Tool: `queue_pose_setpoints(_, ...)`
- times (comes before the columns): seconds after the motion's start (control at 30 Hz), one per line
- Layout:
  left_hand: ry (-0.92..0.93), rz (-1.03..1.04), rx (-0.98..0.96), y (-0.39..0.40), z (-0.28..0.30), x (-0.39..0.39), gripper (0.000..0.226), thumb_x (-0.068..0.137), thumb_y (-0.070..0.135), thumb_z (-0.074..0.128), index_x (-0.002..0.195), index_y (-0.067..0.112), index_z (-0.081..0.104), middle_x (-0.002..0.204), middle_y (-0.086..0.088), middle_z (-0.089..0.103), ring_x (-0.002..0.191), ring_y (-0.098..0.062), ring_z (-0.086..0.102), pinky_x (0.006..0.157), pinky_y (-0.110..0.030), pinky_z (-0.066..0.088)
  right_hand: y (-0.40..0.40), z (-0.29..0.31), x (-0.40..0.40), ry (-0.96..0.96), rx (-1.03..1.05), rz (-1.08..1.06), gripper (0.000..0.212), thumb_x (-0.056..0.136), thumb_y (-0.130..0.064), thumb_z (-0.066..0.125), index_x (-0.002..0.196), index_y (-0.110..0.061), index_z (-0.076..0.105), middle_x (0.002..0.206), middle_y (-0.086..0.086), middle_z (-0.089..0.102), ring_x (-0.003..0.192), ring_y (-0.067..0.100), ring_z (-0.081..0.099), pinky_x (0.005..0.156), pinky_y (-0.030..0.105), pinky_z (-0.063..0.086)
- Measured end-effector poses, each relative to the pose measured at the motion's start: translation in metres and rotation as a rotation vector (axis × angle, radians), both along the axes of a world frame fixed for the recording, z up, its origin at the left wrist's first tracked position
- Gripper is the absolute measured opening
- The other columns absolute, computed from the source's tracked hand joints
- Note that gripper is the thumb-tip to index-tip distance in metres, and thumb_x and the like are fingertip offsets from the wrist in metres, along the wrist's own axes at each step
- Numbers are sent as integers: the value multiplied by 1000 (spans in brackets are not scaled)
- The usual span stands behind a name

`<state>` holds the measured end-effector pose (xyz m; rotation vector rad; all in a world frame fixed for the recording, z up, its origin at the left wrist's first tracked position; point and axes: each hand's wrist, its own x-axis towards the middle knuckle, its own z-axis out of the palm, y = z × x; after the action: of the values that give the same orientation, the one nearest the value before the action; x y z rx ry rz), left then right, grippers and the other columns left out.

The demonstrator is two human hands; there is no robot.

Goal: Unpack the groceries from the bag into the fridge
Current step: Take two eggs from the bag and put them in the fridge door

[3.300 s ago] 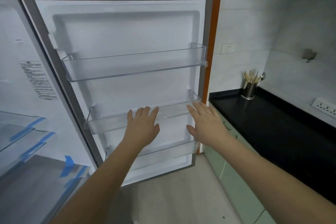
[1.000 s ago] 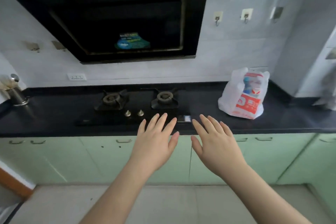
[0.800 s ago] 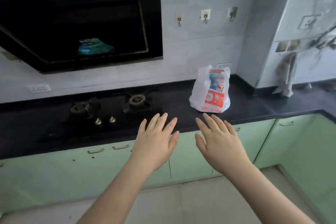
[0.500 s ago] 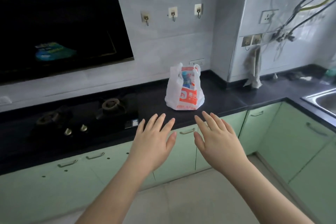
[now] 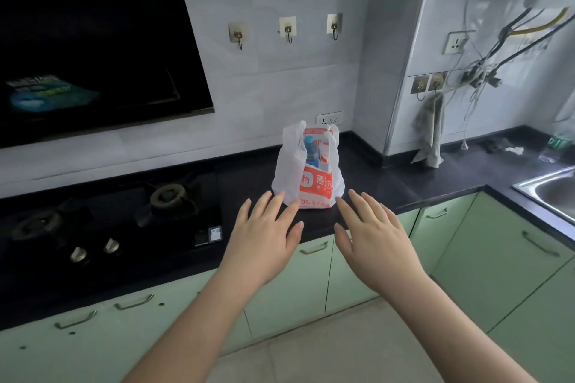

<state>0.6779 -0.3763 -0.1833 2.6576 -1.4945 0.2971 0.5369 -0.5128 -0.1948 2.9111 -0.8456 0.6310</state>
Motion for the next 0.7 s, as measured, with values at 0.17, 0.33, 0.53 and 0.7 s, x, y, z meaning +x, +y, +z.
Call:
queue_pose_setpoints(0.17,-16,14,-36,-15,12,58,54,101,47,15,152,30,19,160,0,19,147,-20,11,119,-46,11,-14,6,46,37,10,17,56,94,-43,27,138,-18,51,143,6,50,134,27,42,109,43,35)
queue_pose_setpoints(0.33,-27,-17,-13,-35,9,95,54,101,47,14,152,30,15,161,0,15,148,-21,7,119,-45,9,-29,5,80,44,16,-17,57,94,-44,25,138,-18,51,142,6,51,134,27,43,109,42,34)
queue_pose_setpoints(0.53,-30,-58,-18,-72,0,120,53,102,44,14,152,28,17,160,-3,18,148,-23,10,119,-45,8,-59,-2,107,93,50,-25,58,94,-45,24,138,-18,51,143,7,51,135,28,42,110,41,32)
queue_pose_setpoints(0.7,-11,-38,6,-115,-14,140,52,102,44,15,152,30,14,161,-2,16,148,-23,7,119,-44,5,-104,-10,130,124,98,-3,66,93,-51,14,144,-22,42,150,6,42,141,27,33,114,42,27)
